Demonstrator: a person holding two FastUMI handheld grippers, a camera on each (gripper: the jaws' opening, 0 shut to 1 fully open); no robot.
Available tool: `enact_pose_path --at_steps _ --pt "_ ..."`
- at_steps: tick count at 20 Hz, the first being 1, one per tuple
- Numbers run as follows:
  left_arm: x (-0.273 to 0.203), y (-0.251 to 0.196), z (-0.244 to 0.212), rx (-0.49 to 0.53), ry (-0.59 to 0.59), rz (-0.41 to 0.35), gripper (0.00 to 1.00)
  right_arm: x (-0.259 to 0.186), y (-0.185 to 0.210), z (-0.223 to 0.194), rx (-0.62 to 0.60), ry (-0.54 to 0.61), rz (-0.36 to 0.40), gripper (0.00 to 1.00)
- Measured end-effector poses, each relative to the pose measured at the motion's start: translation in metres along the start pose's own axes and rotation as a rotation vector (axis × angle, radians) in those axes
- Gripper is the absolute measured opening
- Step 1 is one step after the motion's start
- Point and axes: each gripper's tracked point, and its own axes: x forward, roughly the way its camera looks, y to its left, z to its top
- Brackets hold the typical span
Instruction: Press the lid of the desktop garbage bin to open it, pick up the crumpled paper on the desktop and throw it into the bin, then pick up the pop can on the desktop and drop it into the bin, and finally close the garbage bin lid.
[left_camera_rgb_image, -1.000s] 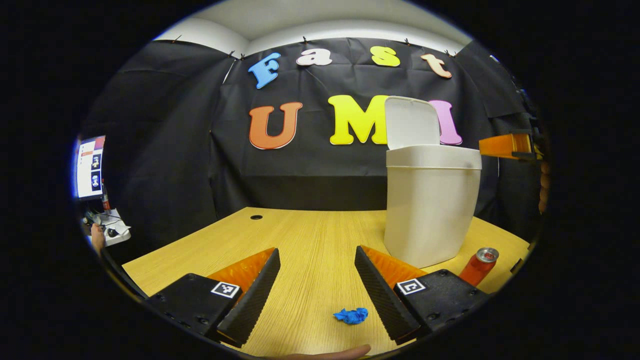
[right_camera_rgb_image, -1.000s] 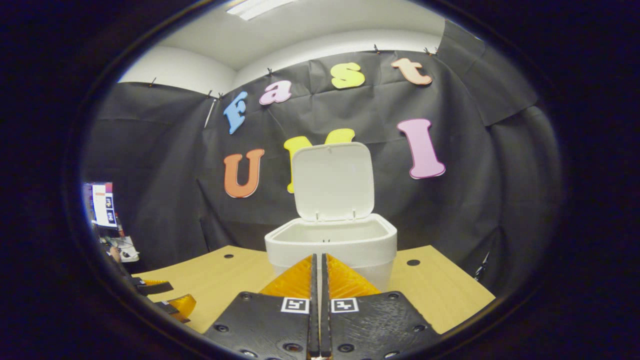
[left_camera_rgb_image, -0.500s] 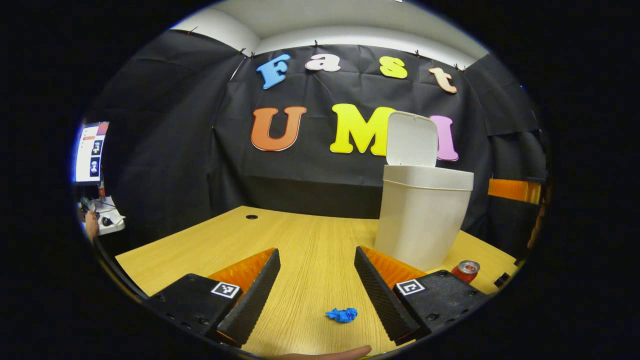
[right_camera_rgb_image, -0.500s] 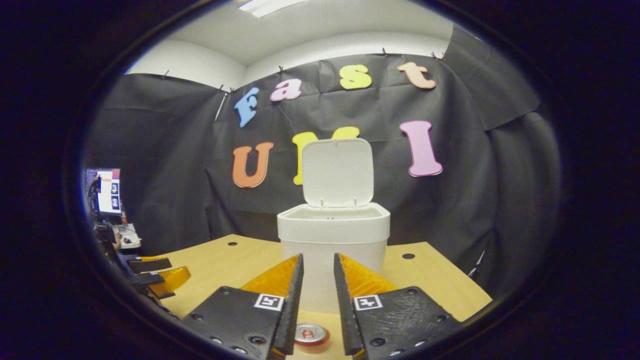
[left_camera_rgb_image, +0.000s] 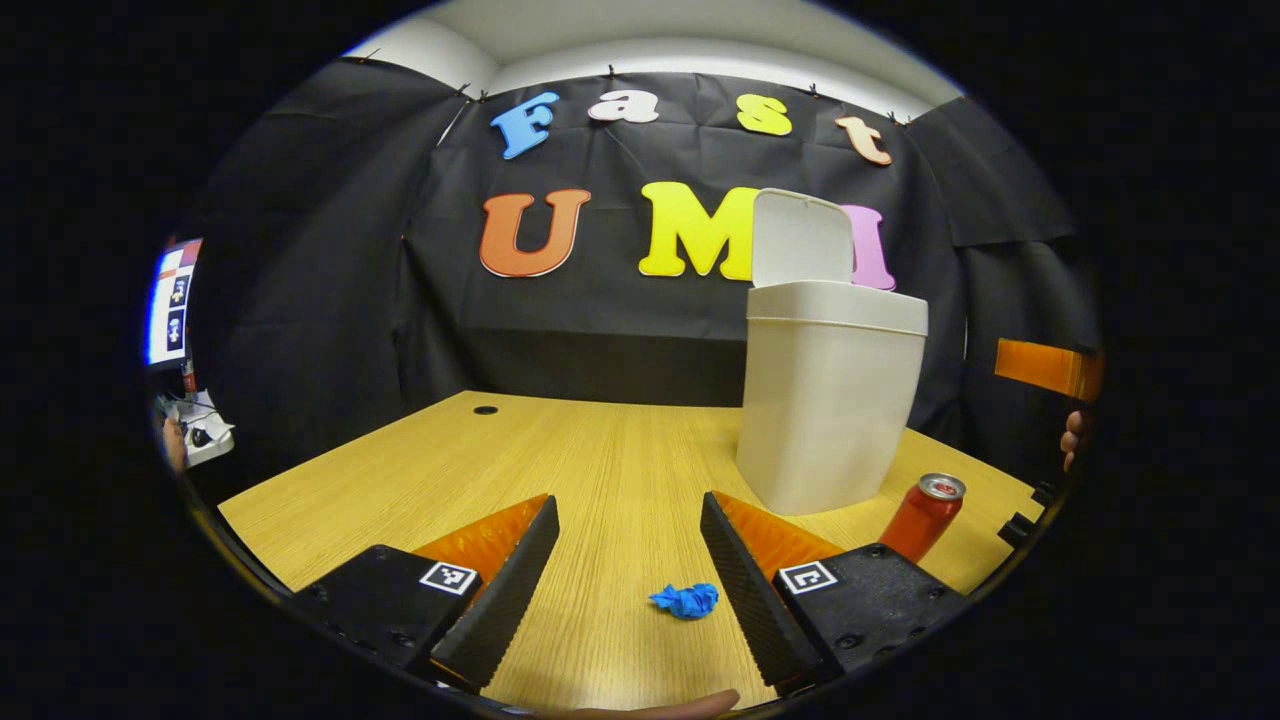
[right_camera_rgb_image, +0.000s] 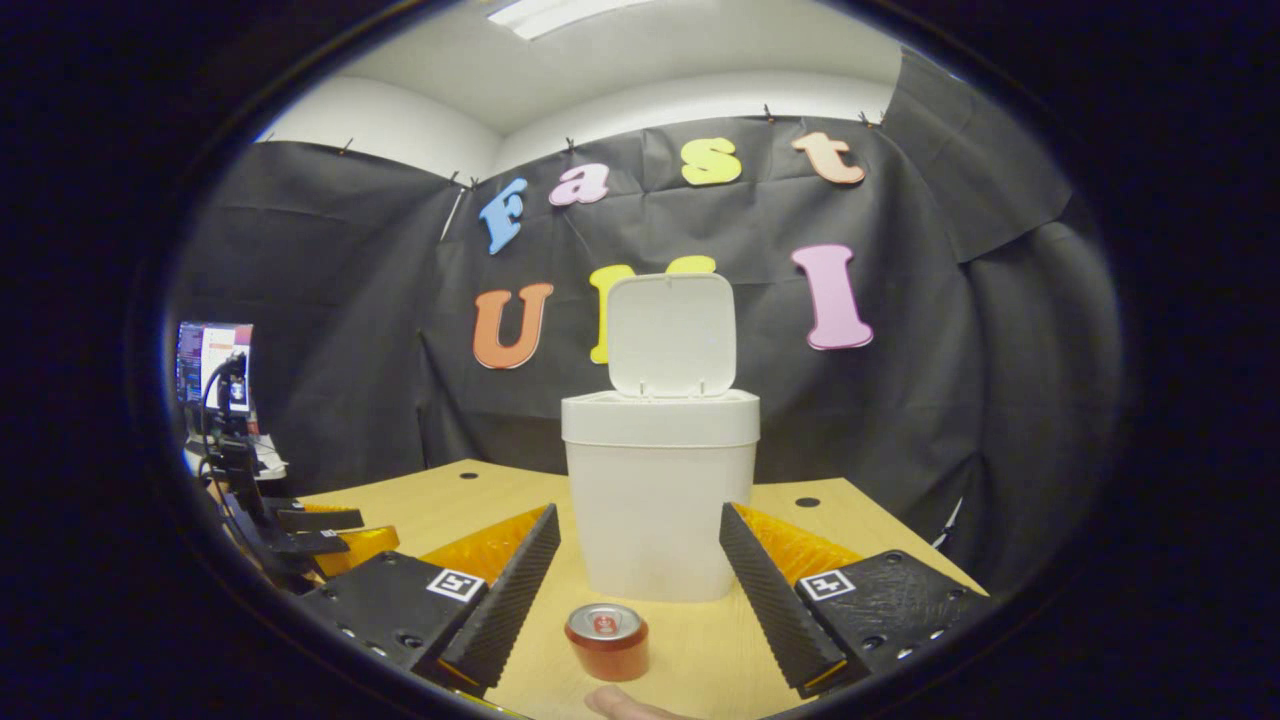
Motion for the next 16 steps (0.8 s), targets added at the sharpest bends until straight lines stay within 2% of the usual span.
enact_pose_path --at_steps 4,9,10,13,14,16 --pt "0.007 -0.009 -0.024 0.032 0.048 -0.004 0.93 -0.022 -0.007 -0.014 0.006 -0.032 -0.006 0.98" --pt "0.023 -0.017 -0.067 0.077 0.199 -0.021 0.94 -0.039 0.000 -0.050 -0.105 -0.066 0.012 0.96" --pt "0.026 -0.015 -0.074 0.077 0.231 -0.019 0.94 -0.038 0.008 -0.061 -0.119 -0.057 0.035 0.96" --pt "0.033 -0.021 -0.084 0.028 0.291 -0.044 0.94 -0.033 0.041 -0.101 0.019 0.076 0.180 0.98" --pt "0.032 -0.027 -0.089 0.010 0.310 -0.059 0.94 -0.030 0.041 -0.107 0.061 0.102 0.194 0.98" --pt "0.031 -0.036 -0.095 0.010 0.331 -0.077 0.94 -0.023 0.033 -0.113 0.100 0.118 0.170 0.95"
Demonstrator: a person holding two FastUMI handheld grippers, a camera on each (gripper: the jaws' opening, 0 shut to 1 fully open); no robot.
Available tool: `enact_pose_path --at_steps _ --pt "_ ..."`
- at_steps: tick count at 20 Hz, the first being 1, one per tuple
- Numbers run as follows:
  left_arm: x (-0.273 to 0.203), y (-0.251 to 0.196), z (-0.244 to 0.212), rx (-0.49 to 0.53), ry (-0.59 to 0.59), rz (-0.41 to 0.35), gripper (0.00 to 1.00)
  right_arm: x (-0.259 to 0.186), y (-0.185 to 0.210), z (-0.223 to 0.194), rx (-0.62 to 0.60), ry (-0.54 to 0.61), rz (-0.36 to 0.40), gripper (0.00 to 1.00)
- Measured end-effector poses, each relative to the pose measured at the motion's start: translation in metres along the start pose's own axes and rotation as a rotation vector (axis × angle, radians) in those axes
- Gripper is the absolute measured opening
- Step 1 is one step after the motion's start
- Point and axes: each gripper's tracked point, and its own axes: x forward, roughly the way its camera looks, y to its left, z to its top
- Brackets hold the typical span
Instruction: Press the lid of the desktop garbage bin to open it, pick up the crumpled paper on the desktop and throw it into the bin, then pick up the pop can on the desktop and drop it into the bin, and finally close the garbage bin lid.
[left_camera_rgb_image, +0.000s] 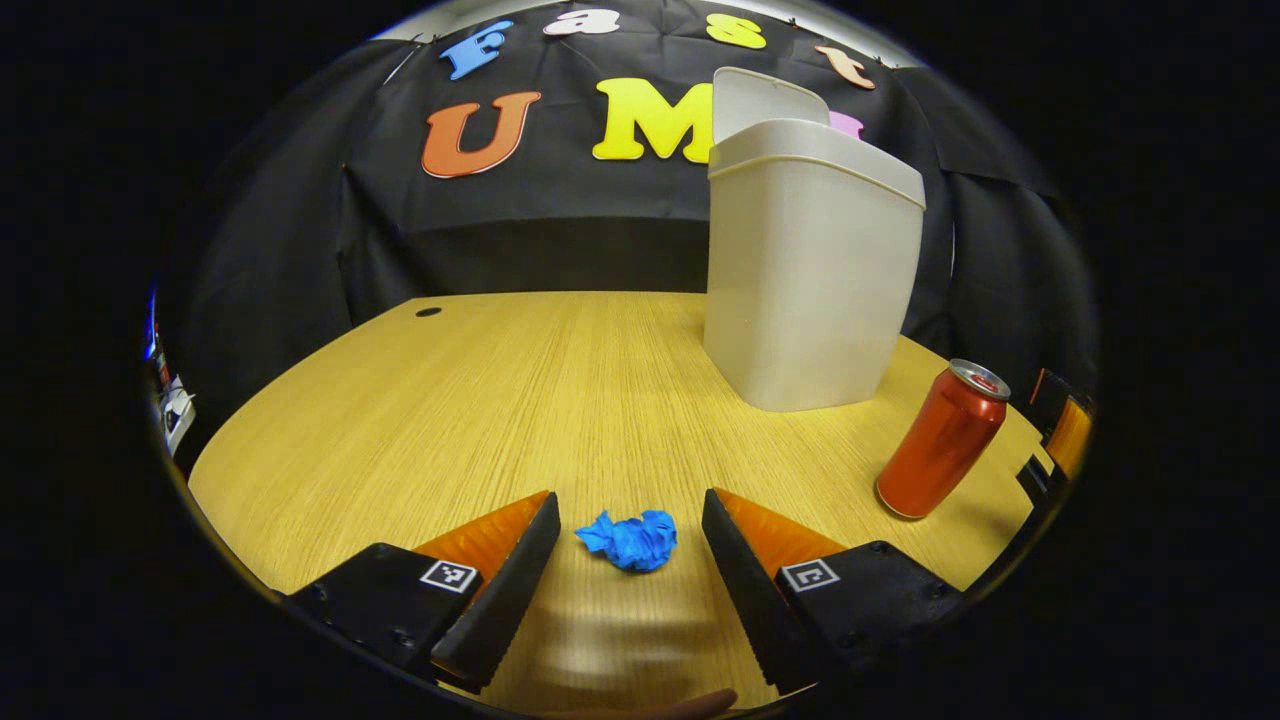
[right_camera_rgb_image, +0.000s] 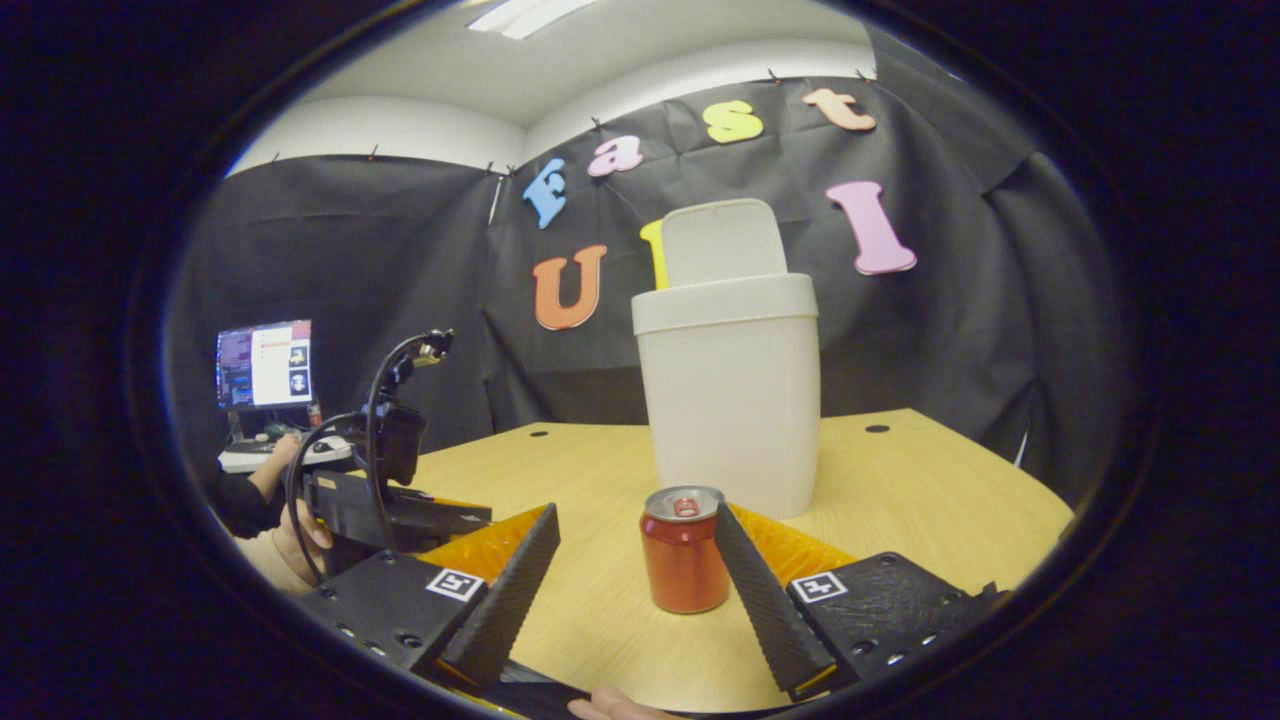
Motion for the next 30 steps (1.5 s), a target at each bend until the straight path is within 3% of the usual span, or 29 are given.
enact_pose_path --at_steps 3,8,12,17,19,21,27,30 --pt "0.007 0.004 -0.003 0.035 0.012 0.038 0.94 0.007 -0.009 -0.015 0.013 0.034 -0.022 0.96" --pt "0.011 0.012 -0.011 -0.001 0.084 0.045 0.90 0.012 -0.013 -0.031 0.052 0.096 -0.006 0.96" --pt "0.011 0.017 -0.011 0.008 0.102 0.062 0.80 0.014 -0.016 -0.038 0.035 0.112 -0.019 0.95" --pt "0.010 0.024 -0.013 0.020 0.133 0.078 0.56 0.018 -0.012 -0.046 0.025 0.133 -0.013 0.96" --pt "0.007 0.027 -0.013 0.012 0.143 0.087 0.55 0.021 -0.014 -0.050 0.020 0.145 -0.026 0.96" --pt "0.007 0.028 -0.012 0.011 0.161 0.091 0.43 0.022 -0.016 -0.052 0.014 0.151 -0.038 0.95" --pt "0.006 0.031 -0.012 0.020 0.171 0.103 0.39 0.034 -0.029 -0.055 0.011 0.180 -0.117 0.96" --pt "0.006 0.037 -0.014 0.044 0.187 0.148 0.36 0.042 -0.029 -0.063 0.055 0.215 -0.117 0.95"
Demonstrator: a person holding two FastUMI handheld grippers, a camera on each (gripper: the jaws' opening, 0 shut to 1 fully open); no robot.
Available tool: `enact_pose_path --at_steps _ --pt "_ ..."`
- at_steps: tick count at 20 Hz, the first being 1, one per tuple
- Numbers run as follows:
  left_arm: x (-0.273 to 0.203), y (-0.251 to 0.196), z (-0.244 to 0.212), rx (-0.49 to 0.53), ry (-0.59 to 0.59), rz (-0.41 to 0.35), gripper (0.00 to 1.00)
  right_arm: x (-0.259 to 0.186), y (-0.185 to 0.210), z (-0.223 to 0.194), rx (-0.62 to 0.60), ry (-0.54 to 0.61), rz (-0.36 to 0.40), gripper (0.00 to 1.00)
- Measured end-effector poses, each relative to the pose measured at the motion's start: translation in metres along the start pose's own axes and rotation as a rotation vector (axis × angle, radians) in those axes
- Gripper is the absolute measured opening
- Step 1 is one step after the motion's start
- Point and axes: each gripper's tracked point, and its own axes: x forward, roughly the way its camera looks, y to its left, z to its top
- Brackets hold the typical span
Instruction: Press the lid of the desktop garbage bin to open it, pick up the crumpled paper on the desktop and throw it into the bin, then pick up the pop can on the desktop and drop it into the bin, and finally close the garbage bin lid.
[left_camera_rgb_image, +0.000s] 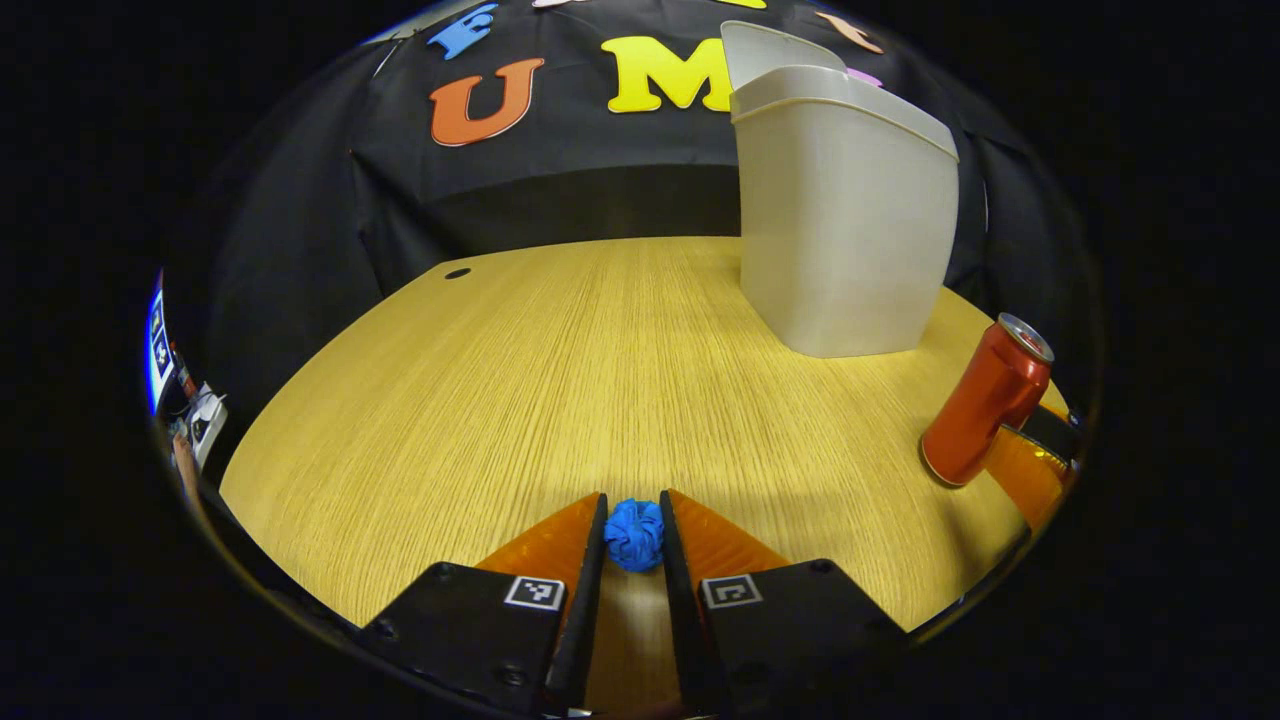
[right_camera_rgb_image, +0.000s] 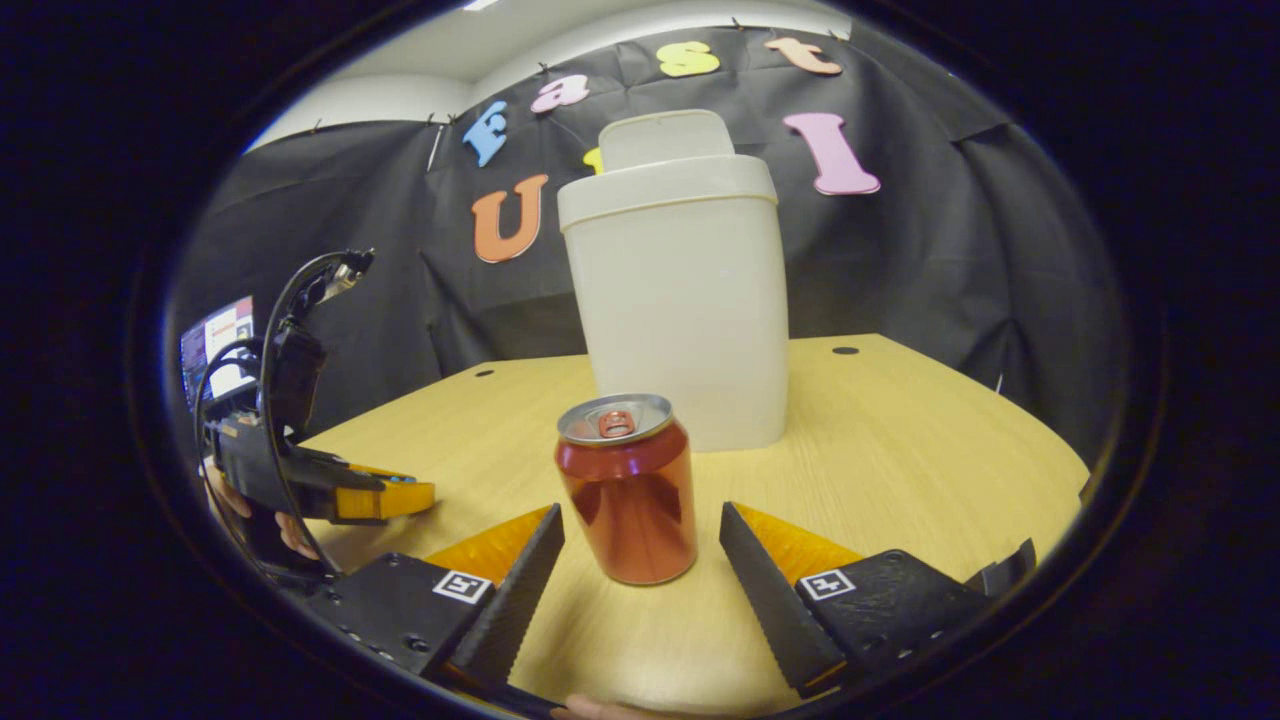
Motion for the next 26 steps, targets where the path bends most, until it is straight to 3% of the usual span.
enact_pose_path --at_steps 7,9,10,11,14,19,24,26 --pt "-0.011 0.000 0.031 0.045 -0.063 -0.007 0.27 0.016 -0.003 -0.001 0.000 0.027 -0.015 0.92" --pt "-0.012 0.001 0.032 0.047 -0.068 -0.016 0.25 0.022 -0.003 -0.005 -0.002 0.036 -0.015 0.95" --pt "-0.011 0.003 0.028 0.062 -0.077 -0.014 0.25 0.023 -0.005 -0.006 0.000 0.043 -0.016 0.94" --pt "-0.012 0.005 0.032 0.066 -0.096 0.002 0.26 0.025 -0.006 -0.004 0.018 0.035 -0.015 0.84" --pt "-0.020 0.003 0.052 0.049 -0.183 0.014 0.25 0.024 -0.005 -0.002 0.066 0.037 0.019 0.80" --pt "-0.034 0.004 0.085 -0.018 -0.299 0.015 0.25 0.007 0.000 0.026 0.048 -0.029 0.035 0.77" --pt "-0.040 -0.015 0.118 -0.061 -0.359 -0.051 0.25 -0.016 -0.013 0.070 -0.046 -0.130 -0.041 0.75" --pt "-0.048 -0.022 0.132 -0.068 -0.397 -0.069 0.25 -0.023 -0.010 0.087 -0.051 -0.155 -0.036 0.74"
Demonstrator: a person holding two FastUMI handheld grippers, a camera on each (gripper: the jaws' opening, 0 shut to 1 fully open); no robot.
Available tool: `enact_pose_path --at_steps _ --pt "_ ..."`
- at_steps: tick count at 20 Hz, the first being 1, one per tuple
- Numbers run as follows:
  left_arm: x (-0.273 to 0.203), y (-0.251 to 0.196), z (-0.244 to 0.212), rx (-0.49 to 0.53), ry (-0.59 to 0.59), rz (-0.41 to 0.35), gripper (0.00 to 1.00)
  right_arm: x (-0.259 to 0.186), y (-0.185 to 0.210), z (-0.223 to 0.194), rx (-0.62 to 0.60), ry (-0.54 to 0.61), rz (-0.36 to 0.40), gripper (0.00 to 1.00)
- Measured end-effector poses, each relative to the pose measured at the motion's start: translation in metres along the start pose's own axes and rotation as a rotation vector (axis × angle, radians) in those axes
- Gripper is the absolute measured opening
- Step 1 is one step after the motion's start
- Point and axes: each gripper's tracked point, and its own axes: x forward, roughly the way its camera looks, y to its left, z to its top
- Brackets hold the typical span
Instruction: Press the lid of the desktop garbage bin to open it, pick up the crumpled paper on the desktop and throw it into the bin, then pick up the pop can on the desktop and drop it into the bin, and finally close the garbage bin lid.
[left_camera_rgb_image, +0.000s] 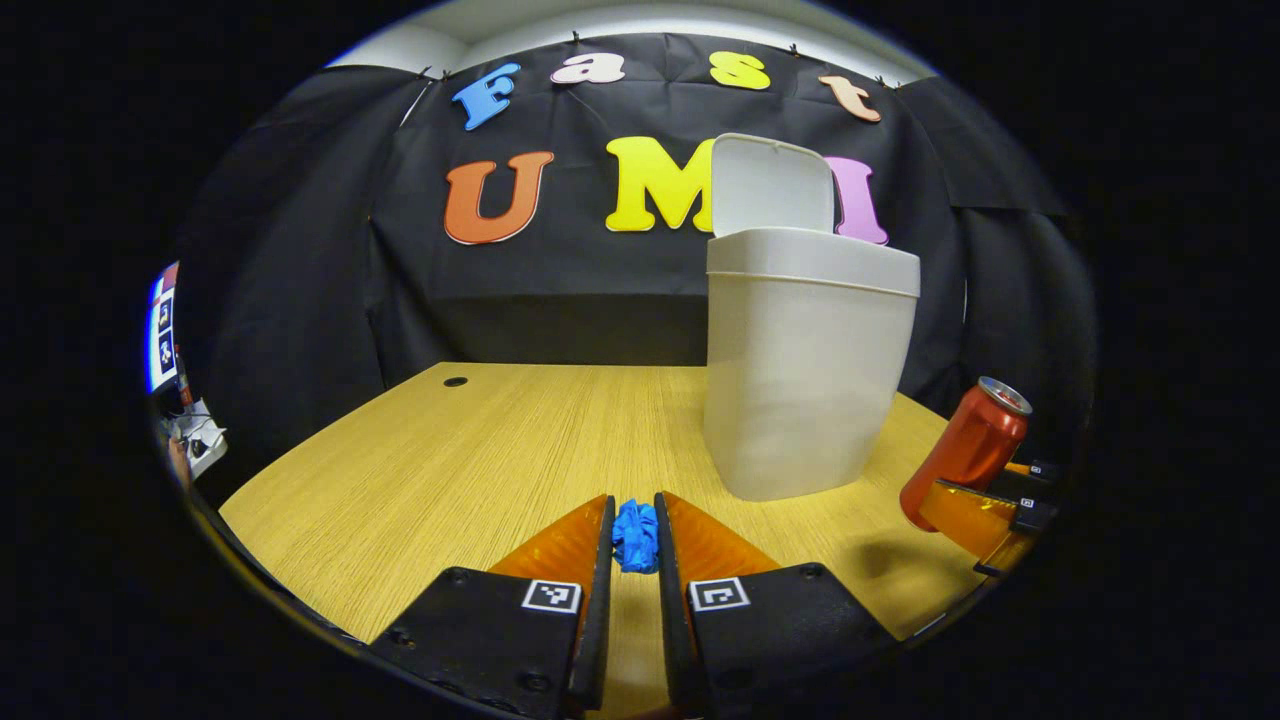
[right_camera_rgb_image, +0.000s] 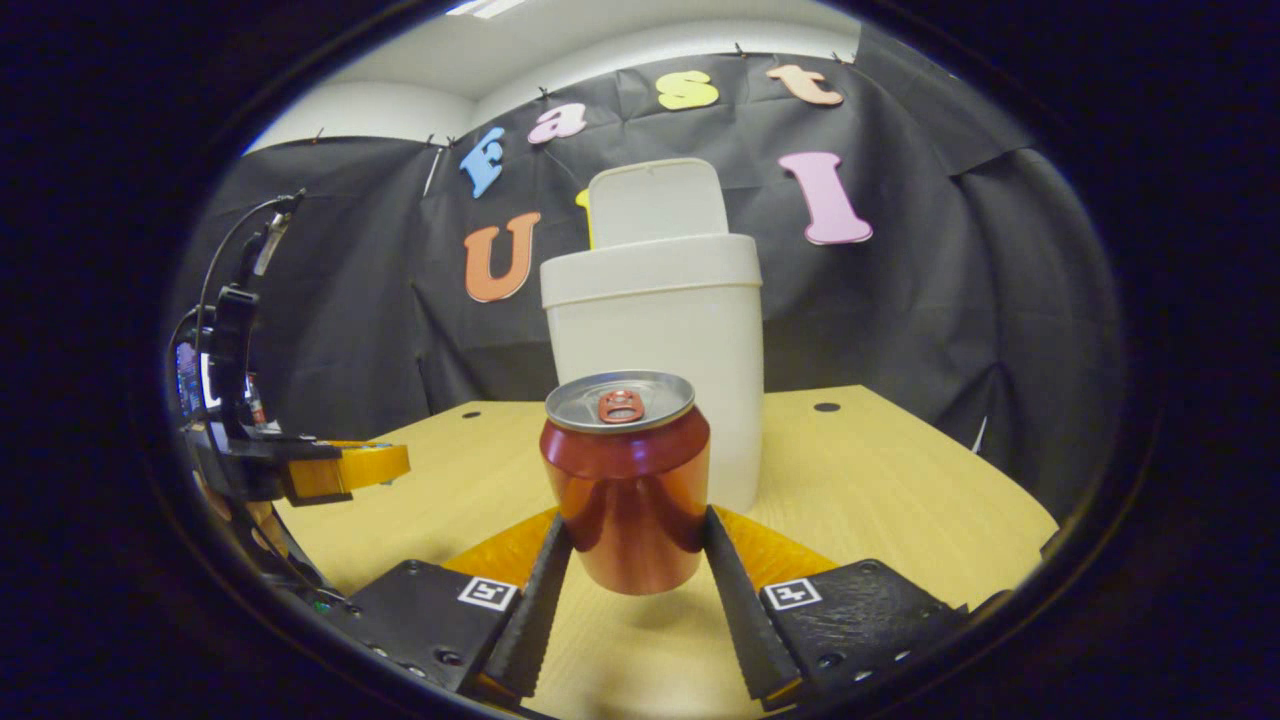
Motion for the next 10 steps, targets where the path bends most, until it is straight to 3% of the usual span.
enact_pose_path --at_steps 4,10 --pt "-0.003 -0.011 0.043 0.045 -0.110 0.015 0.25 -0.010 -0.012 0.037 -0.019 -0.063 -0.038 0.71" --pt "-0.008 -0.034 0.107 0.012 -0.244 0.006 0.25 -0.039 -0.031 0.074 -0.010 -0.155 -0.100 0.71"
